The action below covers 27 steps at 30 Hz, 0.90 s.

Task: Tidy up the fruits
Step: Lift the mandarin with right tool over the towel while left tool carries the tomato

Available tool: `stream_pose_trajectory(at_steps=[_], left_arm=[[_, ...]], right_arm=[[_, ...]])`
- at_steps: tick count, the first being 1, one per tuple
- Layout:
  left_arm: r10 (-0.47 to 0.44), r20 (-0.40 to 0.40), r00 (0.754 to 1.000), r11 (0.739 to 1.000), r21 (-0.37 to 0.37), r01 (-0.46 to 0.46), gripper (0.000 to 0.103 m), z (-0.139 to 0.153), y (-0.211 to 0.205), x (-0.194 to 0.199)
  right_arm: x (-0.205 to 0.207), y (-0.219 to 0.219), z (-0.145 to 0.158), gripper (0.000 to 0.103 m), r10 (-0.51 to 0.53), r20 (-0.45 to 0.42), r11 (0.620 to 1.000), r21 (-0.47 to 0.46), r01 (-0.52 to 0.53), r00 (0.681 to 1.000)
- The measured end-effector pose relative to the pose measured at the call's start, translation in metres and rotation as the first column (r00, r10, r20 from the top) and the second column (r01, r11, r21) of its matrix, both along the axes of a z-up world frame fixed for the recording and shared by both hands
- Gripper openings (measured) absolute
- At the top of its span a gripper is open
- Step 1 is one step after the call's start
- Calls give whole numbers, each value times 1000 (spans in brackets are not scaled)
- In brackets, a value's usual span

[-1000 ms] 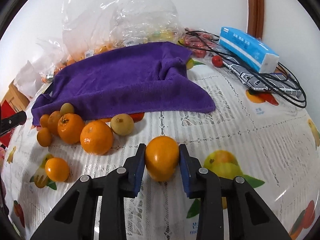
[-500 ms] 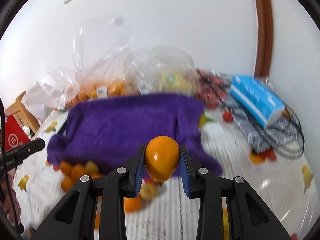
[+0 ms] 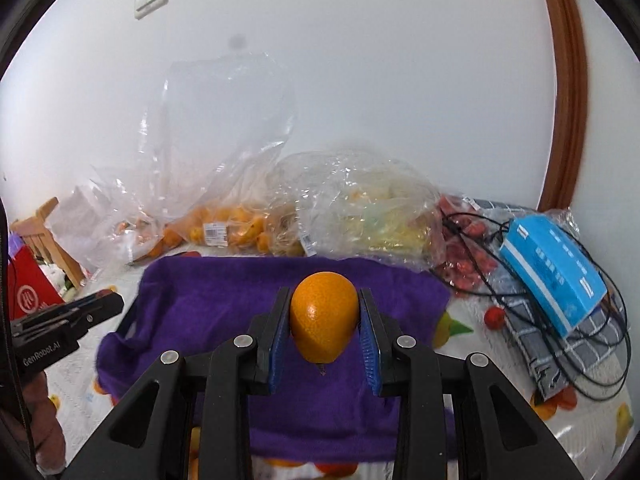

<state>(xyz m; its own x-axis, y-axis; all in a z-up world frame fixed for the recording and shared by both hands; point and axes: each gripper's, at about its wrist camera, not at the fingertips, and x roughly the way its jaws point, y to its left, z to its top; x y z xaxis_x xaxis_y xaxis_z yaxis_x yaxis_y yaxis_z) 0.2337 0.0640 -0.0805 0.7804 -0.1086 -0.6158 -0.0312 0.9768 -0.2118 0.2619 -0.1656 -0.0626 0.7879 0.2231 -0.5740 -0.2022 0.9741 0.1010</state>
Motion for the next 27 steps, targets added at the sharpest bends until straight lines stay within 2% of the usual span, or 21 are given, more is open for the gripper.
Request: stream_pose_trajectory(at_steps=[6,11,27], left_arm=[[-7,-51,999,1000,-12,6,24,-26,3,13],[-3,-78,997,1000,-24,1,24,-36,7,17],[-7,-116,993,999,-44,1,24,-51,8,26]], right_arm=[[19,-11,-22,32,-8,-59,999,32,10,998],[25,-13,-34,32,-6,-84,999,47,10,996],[33,0,-62,32,16,-123,1000,-12,-17,992]])
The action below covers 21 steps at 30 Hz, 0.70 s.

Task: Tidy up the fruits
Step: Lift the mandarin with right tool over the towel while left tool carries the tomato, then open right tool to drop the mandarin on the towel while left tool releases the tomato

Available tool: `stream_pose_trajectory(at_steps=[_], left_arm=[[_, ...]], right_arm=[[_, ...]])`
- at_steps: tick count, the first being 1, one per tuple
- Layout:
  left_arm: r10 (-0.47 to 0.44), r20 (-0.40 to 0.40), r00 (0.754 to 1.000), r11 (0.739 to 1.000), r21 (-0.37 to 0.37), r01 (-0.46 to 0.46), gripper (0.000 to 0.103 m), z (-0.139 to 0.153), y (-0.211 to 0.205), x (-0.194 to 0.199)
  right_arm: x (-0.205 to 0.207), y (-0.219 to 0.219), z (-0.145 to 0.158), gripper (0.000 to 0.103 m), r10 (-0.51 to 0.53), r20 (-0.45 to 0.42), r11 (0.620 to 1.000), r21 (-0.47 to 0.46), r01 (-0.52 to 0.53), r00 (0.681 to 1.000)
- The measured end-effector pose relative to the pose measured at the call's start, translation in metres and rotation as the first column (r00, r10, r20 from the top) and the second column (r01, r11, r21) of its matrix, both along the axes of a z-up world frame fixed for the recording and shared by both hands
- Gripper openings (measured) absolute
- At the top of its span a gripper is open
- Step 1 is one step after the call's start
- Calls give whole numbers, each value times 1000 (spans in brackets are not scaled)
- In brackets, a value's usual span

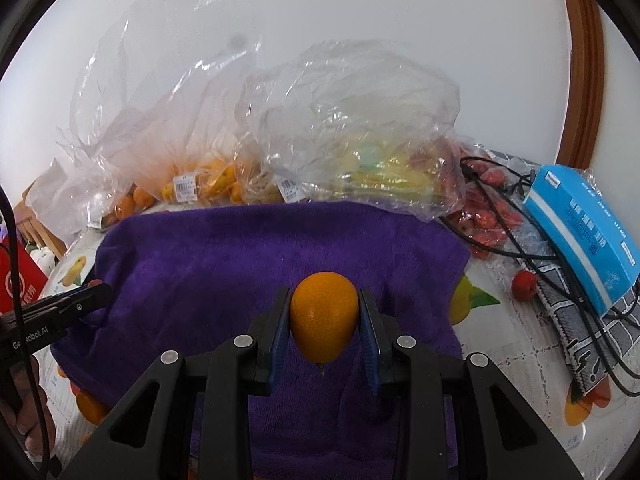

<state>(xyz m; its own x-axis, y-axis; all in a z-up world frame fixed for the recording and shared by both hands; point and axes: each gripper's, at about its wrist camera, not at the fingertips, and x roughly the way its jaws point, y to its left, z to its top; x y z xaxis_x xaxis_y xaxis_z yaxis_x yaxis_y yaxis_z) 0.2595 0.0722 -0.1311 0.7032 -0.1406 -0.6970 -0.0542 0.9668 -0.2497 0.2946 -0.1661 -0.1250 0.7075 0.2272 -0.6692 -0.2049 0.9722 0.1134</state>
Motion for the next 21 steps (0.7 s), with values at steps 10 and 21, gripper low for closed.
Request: stream_pose_trajectory(at_steps=[10,21], left_arm=[[-15,-17,1000,1000,10,15,24,-5,-7,4],[-32,-48,998,999,25,33,24,-10,-15,7]], right_arm=[[-2,13,-7,32,36,-15,999,-29,-37,999],[-2,15,-13,32,42,-37,999,-32,-43,998]])
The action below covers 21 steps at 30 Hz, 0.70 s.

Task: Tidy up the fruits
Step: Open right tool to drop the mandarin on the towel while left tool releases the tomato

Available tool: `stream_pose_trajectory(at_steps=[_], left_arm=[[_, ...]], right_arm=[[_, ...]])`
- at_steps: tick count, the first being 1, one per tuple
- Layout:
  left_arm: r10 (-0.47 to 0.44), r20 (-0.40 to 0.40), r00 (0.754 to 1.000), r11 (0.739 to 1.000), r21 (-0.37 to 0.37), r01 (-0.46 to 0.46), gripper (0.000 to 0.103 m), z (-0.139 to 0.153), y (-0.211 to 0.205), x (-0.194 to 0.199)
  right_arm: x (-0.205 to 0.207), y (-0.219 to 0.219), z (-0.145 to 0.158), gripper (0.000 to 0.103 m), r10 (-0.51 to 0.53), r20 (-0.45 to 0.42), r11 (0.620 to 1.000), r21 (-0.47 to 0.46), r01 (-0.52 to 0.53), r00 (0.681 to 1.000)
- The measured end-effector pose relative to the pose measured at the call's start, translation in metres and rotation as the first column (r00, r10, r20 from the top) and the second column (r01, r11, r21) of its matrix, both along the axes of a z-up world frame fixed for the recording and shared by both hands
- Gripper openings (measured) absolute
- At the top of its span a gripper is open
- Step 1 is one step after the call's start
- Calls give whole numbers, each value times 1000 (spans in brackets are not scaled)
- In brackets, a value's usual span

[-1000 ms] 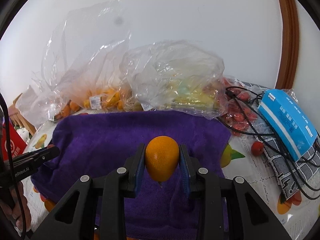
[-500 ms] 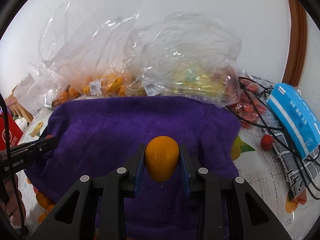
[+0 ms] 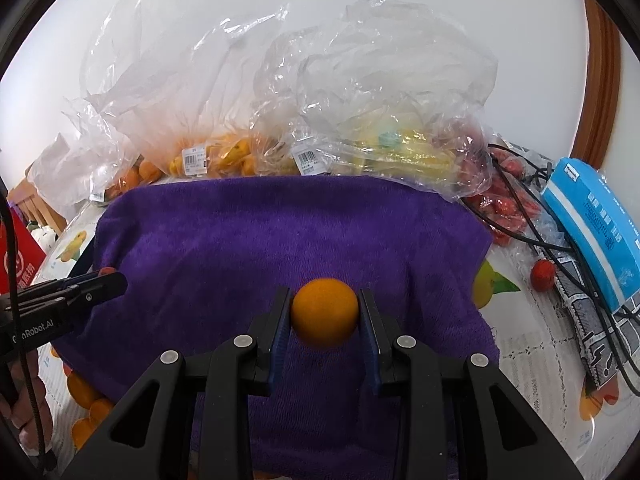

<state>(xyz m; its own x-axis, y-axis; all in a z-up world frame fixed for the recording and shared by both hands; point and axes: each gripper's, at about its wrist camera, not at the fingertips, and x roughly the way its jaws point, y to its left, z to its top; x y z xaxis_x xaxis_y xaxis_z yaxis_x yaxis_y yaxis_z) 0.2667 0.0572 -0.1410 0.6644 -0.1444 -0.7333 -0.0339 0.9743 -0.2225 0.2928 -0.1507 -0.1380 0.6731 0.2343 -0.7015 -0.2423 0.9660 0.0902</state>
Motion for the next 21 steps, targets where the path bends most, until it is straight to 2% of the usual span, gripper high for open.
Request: stream_pose_trajectory(at_steps=[4,11,13,15,18,20,21], left_arm=[[2,-3,1000,1000,8,-2,24,1,0,1],[-6,-3,1000,1000,21,6,24,2,-2,1],[-9,0,1000,1000,23,9,29,4,-3,0],[-21,19,1000,1000,12,21,44,8,-3,-3],[-30,49,998,1000,11,29,49,15,-4,-7],[-37,58,998,999,16,36,51,20,-6,-10],[-37,61,997,999,21,36,51,22,-7,-11]], right_arm=[[1,1,-2,29,-3,-13,1000,-1,3,1000],[1,4,-3,29,10,-19,1000,-10,-10,1000],[1,3,-2,29,11,-17,1000,-4,-11,1000],[-1,2,1,32,10,-12,1000,1,-10,1000],[-4,-1,7,43,6,-3,1000,20,-6,1000],[-6,-1,11,56,-3,3,1000,15,3,1000],[-7,-1,13,57,-6,6,1000,11,6,1000]])
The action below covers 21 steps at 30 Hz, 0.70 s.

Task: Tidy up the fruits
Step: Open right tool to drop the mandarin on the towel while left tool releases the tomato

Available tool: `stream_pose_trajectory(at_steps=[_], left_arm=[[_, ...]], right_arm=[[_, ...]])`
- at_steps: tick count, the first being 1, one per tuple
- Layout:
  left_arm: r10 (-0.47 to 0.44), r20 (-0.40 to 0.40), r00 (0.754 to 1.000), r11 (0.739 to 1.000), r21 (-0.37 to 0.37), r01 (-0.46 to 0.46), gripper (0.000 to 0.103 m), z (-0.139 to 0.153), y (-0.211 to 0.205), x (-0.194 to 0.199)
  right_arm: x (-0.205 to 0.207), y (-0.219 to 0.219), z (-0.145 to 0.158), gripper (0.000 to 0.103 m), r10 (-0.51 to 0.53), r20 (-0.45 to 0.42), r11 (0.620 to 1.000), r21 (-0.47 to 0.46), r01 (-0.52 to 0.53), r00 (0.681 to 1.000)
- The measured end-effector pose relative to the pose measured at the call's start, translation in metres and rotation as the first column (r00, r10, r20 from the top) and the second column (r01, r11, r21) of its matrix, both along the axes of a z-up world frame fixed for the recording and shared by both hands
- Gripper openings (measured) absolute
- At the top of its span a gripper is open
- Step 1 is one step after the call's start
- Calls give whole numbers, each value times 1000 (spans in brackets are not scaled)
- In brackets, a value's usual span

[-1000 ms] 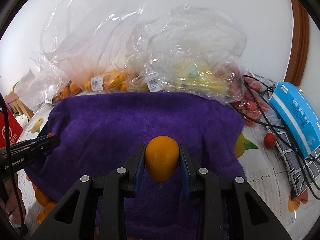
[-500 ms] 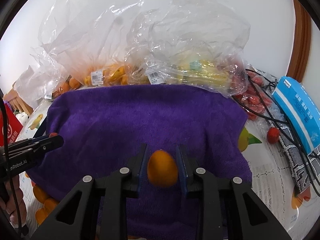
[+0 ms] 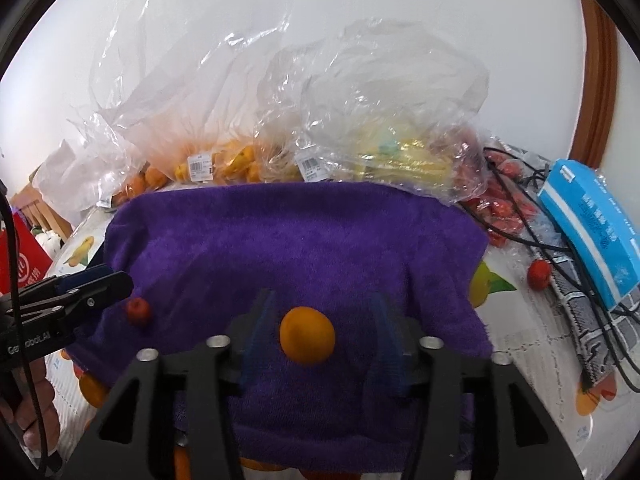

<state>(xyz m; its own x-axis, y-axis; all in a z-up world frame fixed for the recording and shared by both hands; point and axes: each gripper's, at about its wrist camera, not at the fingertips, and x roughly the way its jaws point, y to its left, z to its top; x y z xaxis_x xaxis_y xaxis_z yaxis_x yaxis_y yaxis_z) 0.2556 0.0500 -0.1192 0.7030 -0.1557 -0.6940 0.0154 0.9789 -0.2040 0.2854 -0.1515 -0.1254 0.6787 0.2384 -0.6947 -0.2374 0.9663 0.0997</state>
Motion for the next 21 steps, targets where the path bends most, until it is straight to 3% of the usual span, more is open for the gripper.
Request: stream_pose_trajectory(at_steps=[9,16,21], left_arm=[[-12,70,997,998,64,7,51,27,-16,-20],[2,58,998,998,66,-5,51,31,-5,-48],[-37,42,998,996,78,34,50,31,2,-71]], right_arm=[[-29,14,23,57,23,107,1000,11,-25,994],[-60,6,32,57,-49,92,998,30,47,995],[-79,-2,28,57,-85,15,994,70,84,996]])
